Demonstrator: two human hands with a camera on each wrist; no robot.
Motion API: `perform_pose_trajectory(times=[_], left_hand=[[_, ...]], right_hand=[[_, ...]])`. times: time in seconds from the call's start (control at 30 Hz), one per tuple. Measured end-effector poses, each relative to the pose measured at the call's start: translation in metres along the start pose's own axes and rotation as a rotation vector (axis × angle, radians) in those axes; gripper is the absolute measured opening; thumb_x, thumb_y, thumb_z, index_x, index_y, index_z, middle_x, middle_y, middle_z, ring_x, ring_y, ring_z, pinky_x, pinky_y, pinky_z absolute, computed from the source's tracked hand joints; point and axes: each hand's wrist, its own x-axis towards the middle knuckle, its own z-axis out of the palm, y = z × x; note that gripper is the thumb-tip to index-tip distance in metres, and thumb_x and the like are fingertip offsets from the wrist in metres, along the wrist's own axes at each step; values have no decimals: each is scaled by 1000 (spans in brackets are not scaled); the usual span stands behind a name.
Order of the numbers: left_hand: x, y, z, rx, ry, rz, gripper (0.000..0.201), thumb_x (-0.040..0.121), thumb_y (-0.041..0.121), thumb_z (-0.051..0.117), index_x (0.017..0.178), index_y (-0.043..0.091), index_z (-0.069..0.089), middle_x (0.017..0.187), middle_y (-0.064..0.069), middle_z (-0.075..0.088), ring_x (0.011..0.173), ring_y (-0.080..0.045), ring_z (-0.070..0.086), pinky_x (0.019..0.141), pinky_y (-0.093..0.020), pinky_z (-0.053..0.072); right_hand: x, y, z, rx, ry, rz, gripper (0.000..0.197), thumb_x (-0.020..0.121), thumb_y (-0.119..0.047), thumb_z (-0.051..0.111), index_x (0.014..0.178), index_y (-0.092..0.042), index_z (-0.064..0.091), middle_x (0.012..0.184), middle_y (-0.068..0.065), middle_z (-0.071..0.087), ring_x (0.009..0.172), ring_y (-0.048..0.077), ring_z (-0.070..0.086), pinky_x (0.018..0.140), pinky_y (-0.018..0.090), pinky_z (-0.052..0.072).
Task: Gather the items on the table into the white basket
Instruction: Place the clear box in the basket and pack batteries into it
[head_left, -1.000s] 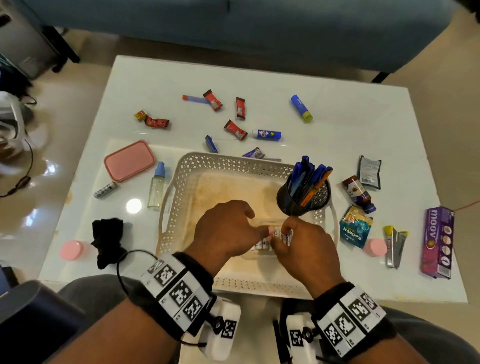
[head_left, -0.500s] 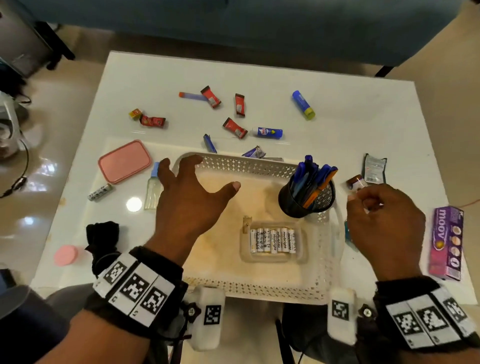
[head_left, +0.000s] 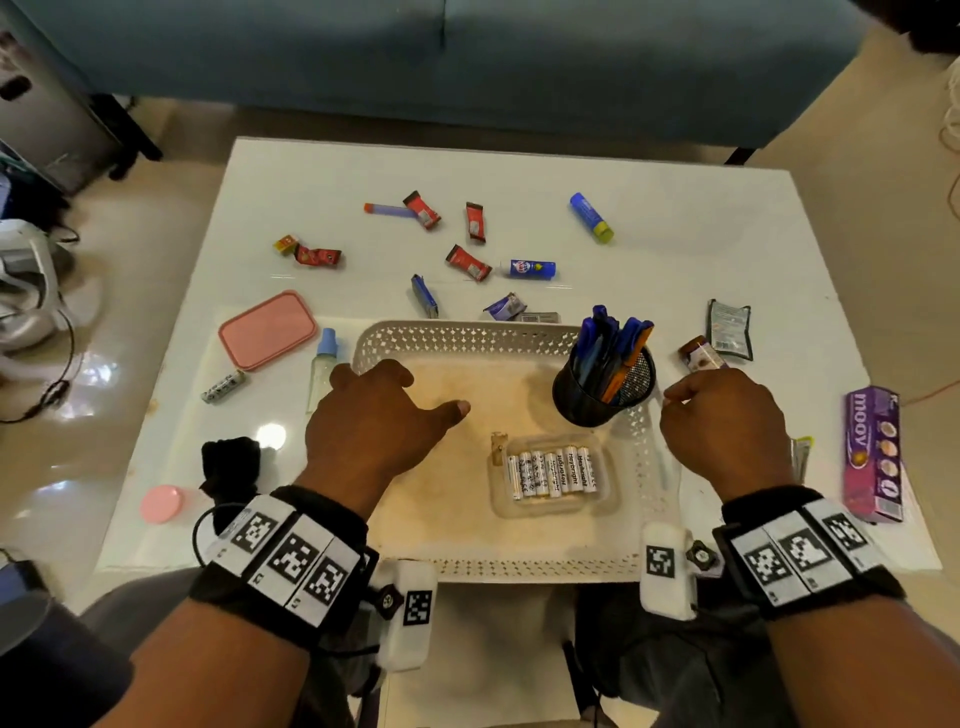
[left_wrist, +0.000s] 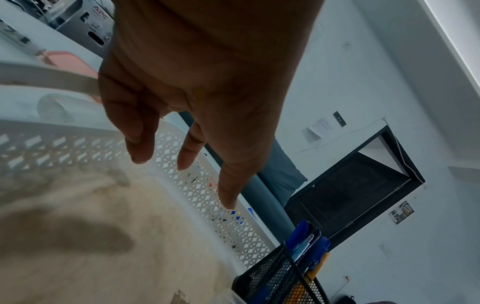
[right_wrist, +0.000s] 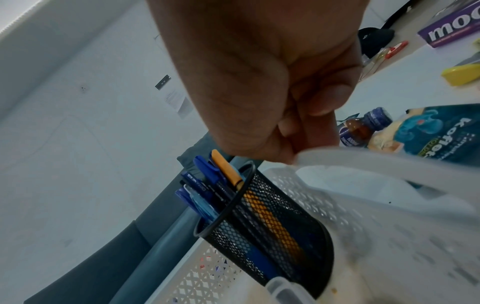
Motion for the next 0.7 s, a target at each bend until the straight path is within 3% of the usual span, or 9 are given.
perform_pose_trajectory(times=[0.17,0.27,0.33,0.43,0.5,0.6,0.7], left_hand=[[2,0,2,0,-17,7,91,62,94,55,133,37,51,137,-10,51,113,-25,62,78,-35,43],[-4,9,-1,-38,4,29,94,65,89,60,141,37,43,159,-13,30,123,-29,60,90,-39,49],[-12,16,-5,-83,83,96,88,69,83,64,141,37,46,161,-4,28,131,-24,53,94,-38,48],[-13,35,-16,-123,154,201,71,73,78,65,128,34,59,136,8,58,121,-15,58,92,-34,48],[-1,57,-26,-78,145,250,60,75,76,65,116,32,65,117,8,69,112,-16,63,90,-33,51],[41,102,-34,134,127,316,60,75,81,58,102,28,67,108,6,71,103,-22,66,82,-34,52],[84,144,-29,406,19,355,56,79,78,54,88,23,55,106,-3,68,94,-26,65,72,-33,47]], right_hand=[[-3,0,-2,26,-2,23,17,86,-13,64,96,-18,77,109,10,72,103,36,62,81,33,45],[0,2,-2,34,8,29,16,85,-17,64,96,-21,75,110,8,71,102,33,62,82,33,45],[4,3,-2,67,64,28,14,85,-24,64,94,-22,75,109,6,71,99,33,63,81,34,46],[11,7,-5,200,236,52,16,85,-35,66,87,-20,73,94,4,74,89,32,66,78,35,48],[16,10,-8,353,309,69,20,84,-39,69,81,-19,72,83,2,74,84,30,67,76,34,49],[23,16,-15,507,371,101,22,84,-39,71,75,-18,70,74,-1,72,78,24,67,70,27,43],[27,18,-24,662,403,157,21,84,-37,74,73,-19,70,64,-9,67,69,14,65,63,23,40]])
